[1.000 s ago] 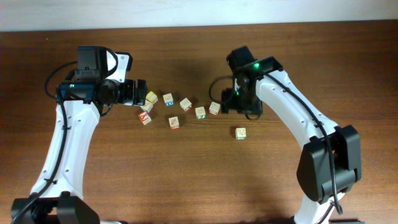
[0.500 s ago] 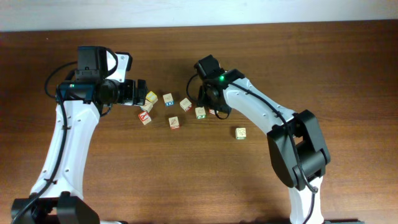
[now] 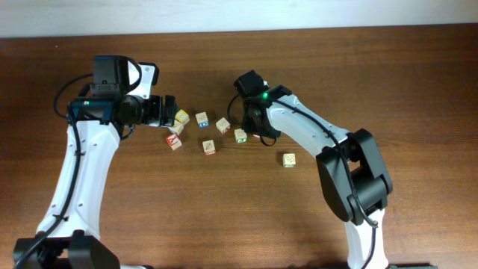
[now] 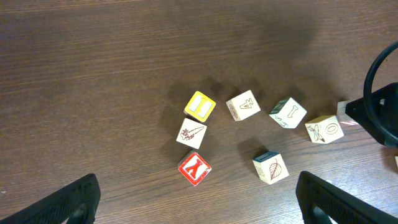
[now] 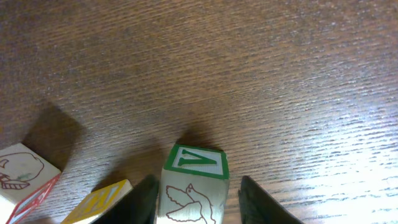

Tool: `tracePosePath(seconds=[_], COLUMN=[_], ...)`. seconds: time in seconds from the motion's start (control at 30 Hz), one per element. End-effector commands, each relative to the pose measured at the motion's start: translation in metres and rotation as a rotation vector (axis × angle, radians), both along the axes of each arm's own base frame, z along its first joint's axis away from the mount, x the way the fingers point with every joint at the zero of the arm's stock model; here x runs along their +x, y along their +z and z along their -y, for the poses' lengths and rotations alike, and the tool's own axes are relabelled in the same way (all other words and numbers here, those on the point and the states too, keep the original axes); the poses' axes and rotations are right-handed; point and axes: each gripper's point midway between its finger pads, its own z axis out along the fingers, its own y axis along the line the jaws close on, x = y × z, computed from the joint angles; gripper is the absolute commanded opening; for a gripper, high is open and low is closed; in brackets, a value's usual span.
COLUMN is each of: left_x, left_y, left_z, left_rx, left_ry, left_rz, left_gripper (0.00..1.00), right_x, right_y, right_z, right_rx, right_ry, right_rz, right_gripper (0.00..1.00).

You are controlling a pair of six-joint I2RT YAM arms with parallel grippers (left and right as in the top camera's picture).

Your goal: Rotate 5 blocks

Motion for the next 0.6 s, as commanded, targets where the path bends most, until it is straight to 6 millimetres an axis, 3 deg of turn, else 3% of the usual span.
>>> tracePosePath(seconds=[0.0,0.1,0.2,0.33,0.43,0.57], left_x=[0.005,0.005,0.005,0.005,0.005,0.005], left_y=[0.007,0.007,0.007,0.007,0.007,0.007], left_z=[-0.001,-0.001,-0.001,-0.001,-0.001,-0.001], left_rx=[-0.003,-0.003,-0.003,-0.003,-0.003,-0.003], left_ry=[0.013,0.013,0.013,0.013,0.013,0.013], left_rz=[0.018,0.018,0.018,0.018,0.018,0.018], left_gripper=[0.99,0.99,0.99,0.99,0.99,0.99], right_x=[-0.006,-0.009,-0.016,-0.019,-0.037,-0.064], right_y=[-0.009,-0.01,-0.006,0.037,0.058,0.042], right_z=[0.004,0.005,-0.008,-0.011,-0.001,0.014], right_rx=[-0.025,-0.047,0.014,0.031,0.014,-0.029], right_ry=[0.004,0.082,0.196,0.271,0.301,0.3], right_rz=[-0.024,-0.037,-0.066,-0.042,-0.072,-0.183], right_gripper=[0.37,0.36,0.34,0.34,0.34,0.33])
